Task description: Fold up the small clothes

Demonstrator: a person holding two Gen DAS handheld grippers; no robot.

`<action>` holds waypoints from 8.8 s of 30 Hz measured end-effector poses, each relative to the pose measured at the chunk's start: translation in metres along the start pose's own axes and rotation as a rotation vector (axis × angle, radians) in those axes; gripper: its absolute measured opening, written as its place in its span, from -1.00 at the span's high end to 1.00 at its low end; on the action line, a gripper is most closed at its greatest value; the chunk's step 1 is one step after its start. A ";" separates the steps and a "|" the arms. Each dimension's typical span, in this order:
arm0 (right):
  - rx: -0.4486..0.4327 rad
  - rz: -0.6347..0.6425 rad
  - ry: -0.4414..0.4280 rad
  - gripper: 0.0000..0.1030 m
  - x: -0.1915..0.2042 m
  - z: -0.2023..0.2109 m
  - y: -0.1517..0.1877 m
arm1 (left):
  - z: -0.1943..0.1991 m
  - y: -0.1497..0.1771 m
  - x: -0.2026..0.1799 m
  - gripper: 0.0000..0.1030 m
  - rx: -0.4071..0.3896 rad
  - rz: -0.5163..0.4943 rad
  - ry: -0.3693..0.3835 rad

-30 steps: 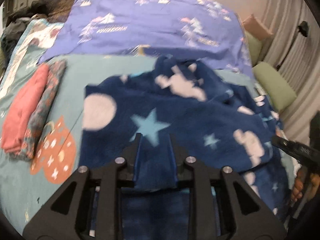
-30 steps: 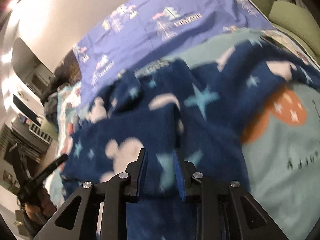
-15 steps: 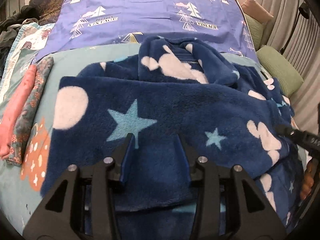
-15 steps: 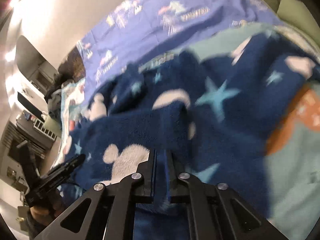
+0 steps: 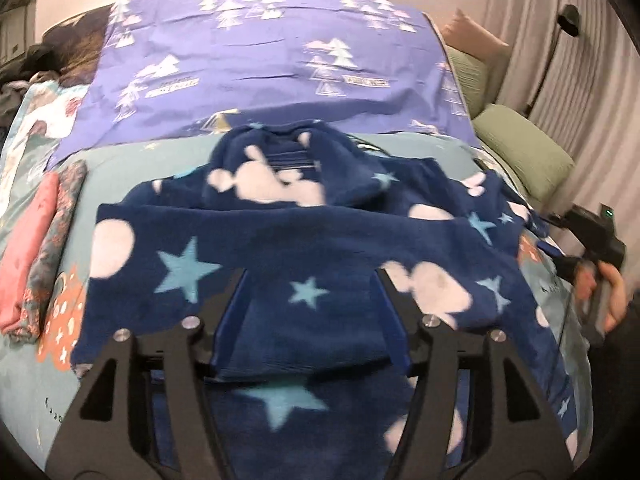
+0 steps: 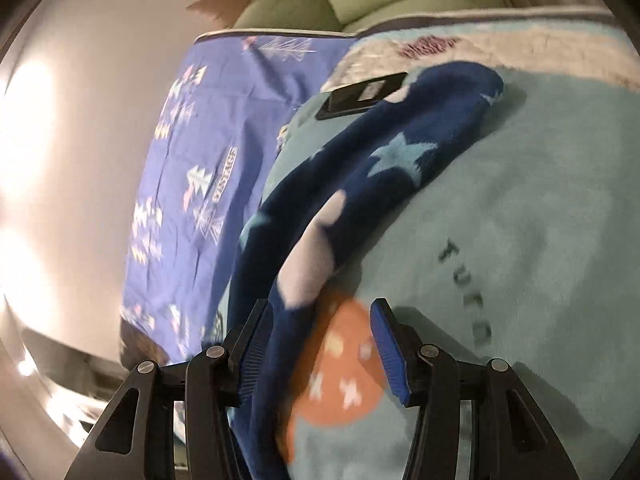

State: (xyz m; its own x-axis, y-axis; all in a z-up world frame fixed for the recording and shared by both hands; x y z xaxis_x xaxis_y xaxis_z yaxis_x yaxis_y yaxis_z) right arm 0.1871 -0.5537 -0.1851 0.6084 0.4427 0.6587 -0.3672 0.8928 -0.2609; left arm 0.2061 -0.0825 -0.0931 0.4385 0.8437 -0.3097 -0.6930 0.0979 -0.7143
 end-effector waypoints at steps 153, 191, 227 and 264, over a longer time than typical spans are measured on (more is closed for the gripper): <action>-0.123 0.899 0.007 0.06 0.123 0.144 0.225 | 0.108 0.026 0.012 -0.36 -0.080 -0.049 0.003; 0.014 1.304 -0.017 -0.07 -0.038 0.256 0.439 | 0.180 0.260 -0.137 -0.38 0.134 -0.345 0.190; 0.173 1.264 -0.194 0.56 -0.048 0.231 0.467 | 0.193 0.239 -0.105 0.19 0.097 -0.096 0.328; -0.029 0.859 0.011 -0.27 -0.093 0.275 0.327 | 0.228 0.267 0.030 -0.20 0.049 0.176 0.061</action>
State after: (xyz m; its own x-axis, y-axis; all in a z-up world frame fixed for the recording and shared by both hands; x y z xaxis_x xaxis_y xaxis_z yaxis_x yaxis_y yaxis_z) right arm -0.1837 -0.3256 -0.1376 0.1341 0.9668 0.2177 -0.6858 0.2491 -0.6839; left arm -0.0960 0.0887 -0.1499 0.3410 0.8165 -0.4660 -0.7883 -0.0217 -0.6150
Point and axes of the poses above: each gripper's, at about its wrist camera, not at the fingertips, and z roughly against the way its jaws point, x to its left, y to its underside, the point moved 2 cm from there along -z, roughly the way its jaws point, and after that the axes turned 14 degrees about y, right-handed, at the moved point
